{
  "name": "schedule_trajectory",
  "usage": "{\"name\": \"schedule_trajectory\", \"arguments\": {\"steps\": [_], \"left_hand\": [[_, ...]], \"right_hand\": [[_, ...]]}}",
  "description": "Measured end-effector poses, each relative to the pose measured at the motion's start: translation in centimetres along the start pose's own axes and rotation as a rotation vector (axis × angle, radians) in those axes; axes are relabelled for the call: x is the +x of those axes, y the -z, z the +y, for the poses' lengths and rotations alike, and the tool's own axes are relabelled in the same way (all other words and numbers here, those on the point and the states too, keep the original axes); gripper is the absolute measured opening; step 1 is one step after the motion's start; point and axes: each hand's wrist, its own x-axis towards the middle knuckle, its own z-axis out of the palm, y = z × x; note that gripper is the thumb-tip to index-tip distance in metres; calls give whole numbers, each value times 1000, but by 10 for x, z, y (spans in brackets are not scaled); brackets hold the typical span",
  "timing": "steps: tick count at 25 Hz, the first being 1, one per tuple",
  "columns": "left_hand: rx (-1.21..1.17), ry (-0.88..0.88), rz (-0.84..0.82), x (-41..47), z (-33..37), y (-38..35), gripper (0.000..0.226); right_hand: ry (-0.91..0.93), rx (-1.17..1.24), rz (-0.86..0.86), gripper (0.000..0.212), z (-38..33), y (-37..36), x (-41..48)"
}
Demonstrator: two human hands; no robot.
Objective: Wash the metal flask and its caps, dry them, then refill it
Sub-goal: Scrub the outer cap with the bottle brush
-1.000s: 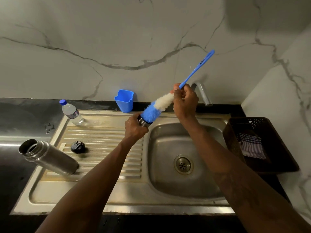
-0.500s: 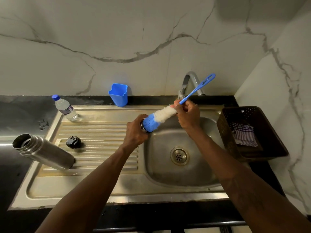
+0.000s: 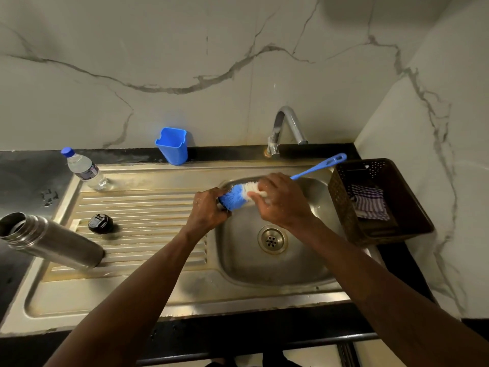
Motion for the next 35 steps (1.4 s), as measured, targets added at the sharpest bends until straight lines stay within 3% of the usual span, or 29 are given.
{"name": "schedule_trajectory", "arguments": {"steps": [3, 5, 6, 9, 11, 13, 16, 18, 21, 23, 26, 30, 33, 35], "left_hand": [[-57, -108, -5, -3, 9, -2, 55], [-87, -136, -15, -1, 14, -1, 58], [-101, -152, -26, 1, 14, -2, 64], [-148, -91, -86, 7, 16, -8, 94], [-105, -35, -107, 16, 21, -8, 81], [-74, -89, -60, 22, 28, -9, 59], [-61, -210, 28, 20, 27, -17, 41], [-65, -206, 87, 15, 27, -23, 40], [-69, -244, 166, 26, 38, -17, 50], [-59, -267, 165, 33, 41, -17, 51], [-97, -275, 132, 25, 28, -29, 46], [-72, -269, 175, 36, 40, -20, 51], [-73, -266, 150, 41, 35, -18, 51], [-119, -271, 164, 34, 27, -23, 45]], "right_hand": [[166, -238, -362, 63, 6, -7, 10], [138, -330, -636, 63, 9, -7, 8], [133, -301, -683, 61, 11, -6, 6], [317, -319, -470, 63, 22, -1, 2], [366, -401, -428, 64, 29, 1, 1], [205, -323, -577, 54, 21, 10, 5], [45, 13, -767, 33, 15, 20, 29], [-116, 216, -716, 33, 17, 23, 45], [-332, 228, -510, 32, 31, 21, 47], [-420, 324, -643, 27, 30, 22, 40], [-379, 482, -798, 25, 25, 25, 43], [-413, 276, -590, 21, 28, 23, 51], [-435, 412, -767, 24, 25, 20, 48], [-371, 529, -728, 30, 21, 25, 54]]}}
